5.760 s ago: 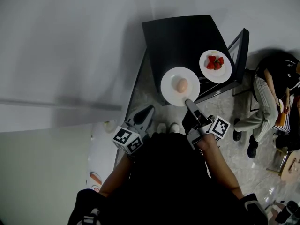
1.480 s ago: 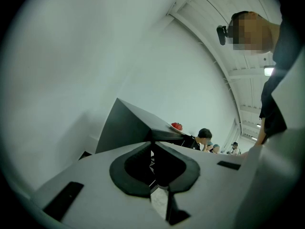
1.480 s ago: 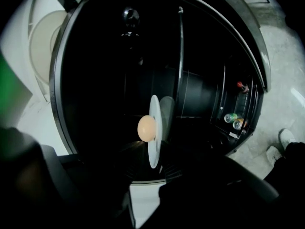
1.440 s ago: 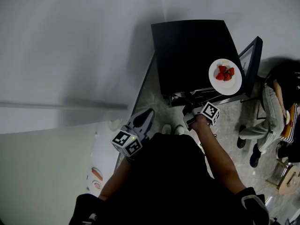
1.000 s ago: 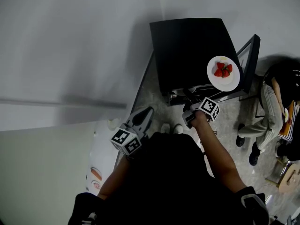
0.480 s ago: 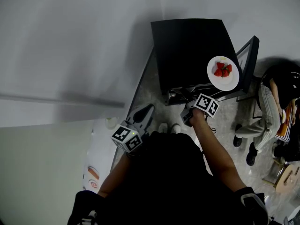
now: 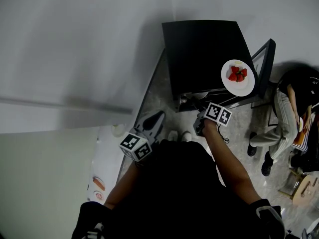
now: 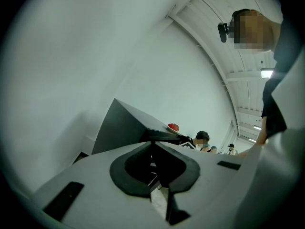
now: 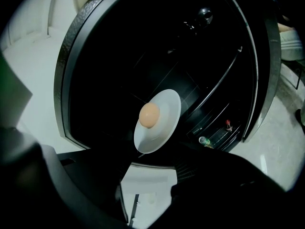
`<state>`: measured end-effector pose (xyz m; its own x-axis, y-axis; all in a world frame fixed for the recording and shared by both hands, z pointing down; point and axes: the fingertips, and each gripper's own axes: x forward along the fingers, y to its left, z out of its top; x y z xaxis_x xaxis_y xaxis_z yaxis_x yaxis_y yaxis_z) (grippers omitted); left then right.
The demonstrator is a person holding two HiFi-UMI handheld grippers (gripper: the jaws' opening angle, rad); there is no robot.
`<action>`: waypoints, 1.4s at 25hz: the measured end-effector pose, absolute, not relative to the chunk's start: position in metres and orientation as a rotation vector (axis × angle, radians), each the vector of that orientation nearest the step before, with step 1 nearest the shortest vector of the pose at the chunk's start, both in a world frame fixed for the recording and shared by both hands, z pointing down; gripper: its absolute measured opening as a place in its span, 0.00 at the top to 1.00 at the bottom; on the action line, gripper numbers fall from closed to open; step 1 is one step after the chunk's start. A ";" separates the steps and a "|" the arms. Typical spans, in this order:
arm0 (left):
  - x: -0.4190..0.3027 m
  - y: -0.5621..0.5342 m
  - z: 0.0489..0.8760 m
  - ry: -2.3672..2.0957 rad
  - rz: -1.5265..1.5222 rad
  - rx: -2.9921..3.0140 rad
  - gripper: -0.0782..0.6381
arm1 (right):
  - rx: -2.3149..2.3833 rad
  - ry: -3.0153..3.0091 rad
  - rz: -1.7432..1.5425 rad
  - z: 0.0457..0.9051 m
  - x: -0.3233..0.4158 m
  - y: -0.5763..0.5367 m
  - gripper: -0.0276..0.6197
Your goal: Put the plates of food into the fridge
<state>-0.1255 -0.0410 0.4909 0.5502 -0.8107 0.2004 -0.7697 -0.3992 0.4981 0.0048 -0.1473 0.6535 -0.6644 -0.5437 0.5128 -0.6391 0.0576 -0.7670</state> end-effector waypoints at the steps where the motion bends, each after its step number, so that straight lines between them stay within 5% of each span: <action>1: -0.126 -0.041 0.491 -1.267 -0.099 2.245 0.86 | 1.245 -2.225 1.690 0.653 0.005 -0.146 0.58; 14: -0.104 -0.041 0.483 -1.154 -0.112 2.334 0.86 | 1.299 -2.450 1.433 0.598 0.029 -0.122 0.58; 35: -0.078 -0.051 0.485 -1.099 -0.068 2.390 0.86 | 1.388 -2.699 1.600 0.509 0.084 -0.112 0.58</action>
